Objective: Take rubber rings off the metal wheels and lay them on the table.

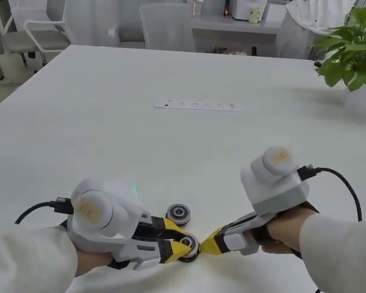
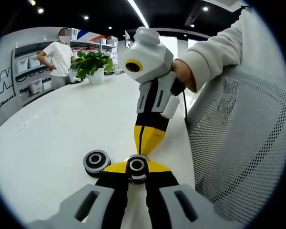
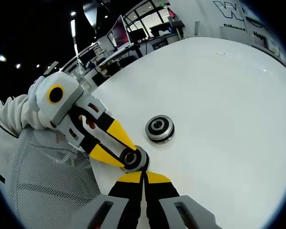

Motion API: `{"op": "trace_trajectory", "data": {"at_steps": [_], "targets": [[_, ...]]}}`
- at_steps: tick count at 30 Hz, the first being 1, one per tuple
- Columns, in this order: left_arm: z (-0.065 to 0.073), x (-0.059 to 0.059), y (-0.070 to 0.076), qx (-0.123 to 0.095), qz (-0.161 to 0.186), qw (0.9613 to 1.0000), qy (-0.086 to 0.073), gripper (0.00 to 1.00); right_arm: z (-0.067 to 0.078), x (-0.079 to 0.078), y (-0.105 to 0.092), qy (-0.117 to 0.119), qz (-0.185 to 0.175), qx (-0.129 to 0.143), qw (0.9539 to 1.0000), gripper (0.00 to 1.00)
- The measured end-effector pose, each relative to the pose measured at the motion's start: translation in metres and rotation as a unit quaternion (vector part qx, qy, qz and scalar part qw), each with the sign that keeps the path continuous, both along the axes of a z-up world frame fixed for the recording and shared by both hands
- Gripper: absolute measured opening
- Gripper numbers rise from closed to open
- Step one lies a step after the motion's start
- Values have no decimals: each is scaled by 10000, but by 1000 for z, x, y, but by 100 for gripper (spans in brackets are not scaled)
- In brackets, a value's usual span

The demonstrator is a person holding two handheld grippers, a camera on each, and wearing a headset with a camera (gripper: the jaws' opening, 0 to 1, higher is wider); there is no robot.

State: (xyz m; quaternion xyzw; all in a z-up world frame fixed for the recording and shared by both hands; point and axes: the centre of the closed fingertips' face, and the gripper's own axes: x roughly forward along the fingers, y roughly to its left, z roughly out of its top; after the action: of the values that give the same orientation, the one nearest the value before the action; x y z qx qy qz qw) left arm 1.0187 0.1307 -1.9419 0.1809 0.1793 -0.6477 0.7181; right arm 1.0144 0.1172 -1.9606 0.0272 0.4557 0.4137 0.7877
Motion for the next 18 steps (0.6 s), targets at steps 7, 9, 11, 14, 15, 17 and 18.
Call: {"op": "trace_trajectory", "data": {"at_steps": [7, 9, 11, 14, 15, 17, 18], "targets": [[0, 1, 0, -21, 14, 10000, 0, 8, 4, 2, -1, 188, -241, 150, 9994, 0], [0, 1, 0, -28, 17, 10000, -8, 8, 8, 5, 0, 142, -289, 251, 9992, 0], [0, 1, 0, -37, 15, 10000, -5, 8, 9, 4, 3, 161, -292, 297, 9990, 0], [0, 1, 1, -60, 15, 10000, -9, 8, 10, 4, 3, 152, -283, 299, 9990, 0], [0, 1, 1, -69, 17, 10000, -5, 8, 10, 4, 3, 159, -291, 307, 9990, 0], [1, 1, 1, -76, 28, 10000, 7, 8, 10, 4, 4, 171, -298, 317, 9989, 0], [1, 1, 1, -75, 28, 10000, 4, 8, 10, 4, 4, 182, -309, 324, 9988, 0]]}}
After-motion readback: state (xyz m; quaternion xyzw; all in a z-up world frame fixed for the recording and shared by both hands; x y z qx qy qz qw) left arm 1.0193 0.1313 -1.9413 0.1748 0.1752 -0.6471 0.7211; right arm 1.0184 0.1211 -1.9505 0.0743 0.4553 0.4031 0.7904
